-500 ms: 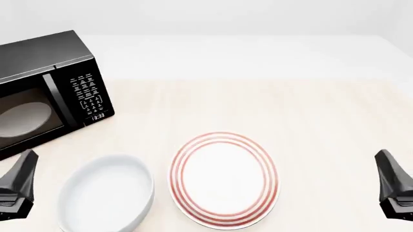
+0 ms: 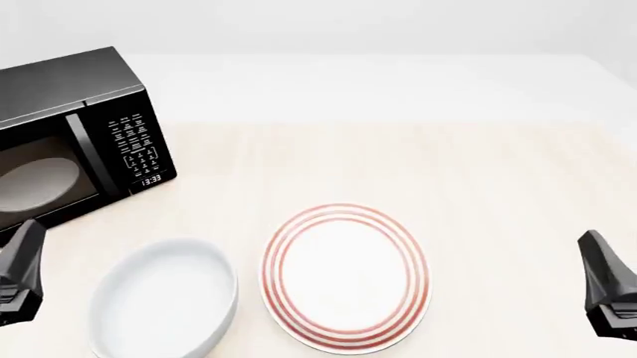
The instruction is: Open the microwave.
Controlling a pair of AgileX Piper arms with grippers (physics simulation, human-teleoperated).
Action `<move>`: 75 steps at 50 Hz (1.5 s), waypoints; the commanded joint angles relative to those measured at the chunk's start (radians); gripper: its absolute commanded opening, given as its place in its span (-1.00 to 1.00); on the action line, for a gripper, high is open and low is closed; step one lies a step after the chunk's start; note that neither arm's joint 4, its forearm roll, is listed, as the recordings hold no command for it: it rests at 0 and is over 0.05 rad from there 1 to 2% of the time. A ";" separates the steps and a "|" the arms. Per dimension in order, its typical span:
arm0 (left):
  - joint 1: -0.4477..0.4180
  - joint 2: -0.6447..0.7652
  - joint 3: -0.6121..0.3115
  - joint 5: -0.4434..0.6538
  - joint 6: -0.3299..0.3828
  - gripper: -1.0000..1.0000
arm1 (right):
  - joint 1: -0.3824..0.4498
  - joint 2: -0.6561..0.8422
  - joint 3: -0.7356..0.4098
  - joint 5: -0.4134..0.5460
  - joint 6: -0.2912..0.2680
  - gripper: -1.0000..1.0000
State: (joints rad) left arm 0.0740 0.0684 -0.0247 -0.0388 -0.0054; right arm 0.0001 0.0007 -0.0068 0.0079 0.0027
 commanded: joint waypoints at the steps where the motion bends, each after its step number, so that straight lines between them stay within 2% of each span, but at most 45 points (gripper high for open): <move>1: 0.030 0.129 -0.043 -0.081 0.001 1.00 | 0.000 0.000 0.001 -0.001 0.000 1.00; 4: 0.035 0.224 -0.067 -0.146 0.004 1.00 | 0.000 0.000 0.001 -0.001 0.000 1.00; 7: 0.031 0.259 -0.075 -0.171 0.007 1.00 | 0.000 0.000 0.001 -0.001 0.000 1.00; 14: 0.023 0.469 -0.096 -0.330 0.004 1.00 | 0.000 0.001 0.001 -0.001 -0.001 1.00; 24: 0.022 0.581 -0.123 -0.422 -0.004 1.00 | 0.000 0.001 0.001 -0.001 -0.001 1.00; 32: 0.058 0.686 -0.137 -0.503 -0.007 1.00 | 0.000 0.001 0.001 -0.002 -0.001 1.00; 46: 0.047 0.844 -0.153 -0.610 0.011 1.00 | 0.001 0.001 0.002 -0.002 -0.001 1.00; 56: 0.061 0.898 -0.154 -0.659 0.016 1.00 | 0.000 0.001 0.002 -0.002 -0.001 1.00; 75: 0.049 1.095 -0.172 -0.819 0.017 1.00 | 0.001 0.001 0.002 -0.002 0.000 1.00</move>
State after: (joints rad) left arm 0.1270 1.0744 -0.1894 -0.7864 0.0108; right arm 0.0006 0.0014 -0.0049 0.0055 0.0022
